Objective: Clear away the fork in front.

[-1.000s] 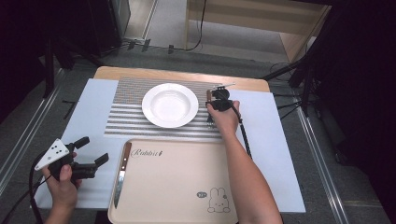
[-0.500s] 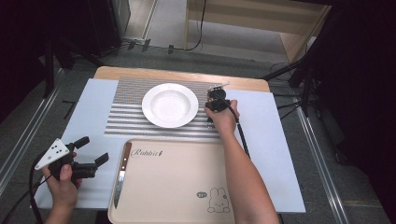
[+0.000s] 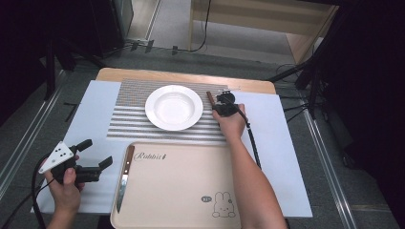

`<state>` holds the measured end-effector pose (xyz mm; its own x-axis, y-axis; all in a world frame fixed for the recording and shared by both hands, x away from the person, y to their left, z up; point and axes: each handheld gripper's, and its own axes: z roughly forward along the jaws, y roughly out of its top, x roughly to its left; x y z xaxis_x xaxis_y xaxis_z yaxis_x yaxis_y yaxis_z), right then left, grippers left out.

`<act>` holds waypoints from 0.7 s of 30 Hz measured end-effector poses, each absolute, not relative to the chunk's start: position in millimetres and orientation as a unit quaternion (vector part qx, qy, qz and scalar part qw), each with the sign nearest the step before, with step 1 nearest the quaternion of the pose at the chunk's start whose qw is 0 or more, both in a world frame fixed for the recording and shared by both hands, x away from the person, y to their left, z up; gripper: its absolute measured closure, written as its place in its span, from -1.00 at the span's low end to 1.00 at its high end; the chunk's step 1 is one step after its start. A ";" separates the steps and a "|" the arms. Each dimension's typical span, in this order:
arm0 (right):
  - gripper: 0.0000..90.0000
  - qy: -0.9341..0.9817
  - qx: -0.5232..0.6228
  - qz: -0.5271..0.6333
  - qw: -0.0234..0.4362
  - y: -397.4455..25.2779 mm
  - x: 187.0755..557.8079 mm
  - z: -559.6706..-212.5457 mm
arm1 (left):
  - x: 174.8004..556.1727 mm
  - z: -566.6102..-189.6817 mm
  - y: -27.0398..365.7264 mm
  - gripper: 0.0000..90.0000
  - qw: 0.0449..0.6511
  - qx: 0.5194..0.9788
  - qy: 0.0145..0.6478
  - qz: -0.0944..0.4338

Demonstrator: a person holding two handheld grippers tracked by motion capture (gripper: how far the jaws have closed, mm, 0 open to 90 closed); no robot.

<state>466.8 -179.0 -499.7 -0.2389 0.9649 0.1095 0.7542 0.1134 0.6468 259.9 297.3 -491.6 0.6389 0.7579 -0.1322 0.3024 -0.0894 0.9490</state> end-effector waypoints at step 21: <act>0.70 0.701 0.554 0.412 0.179 -199.7 427.3 -483.2 | 273.4 -471.3 247.7 -1.00 0.555 0.736 0.338 0.192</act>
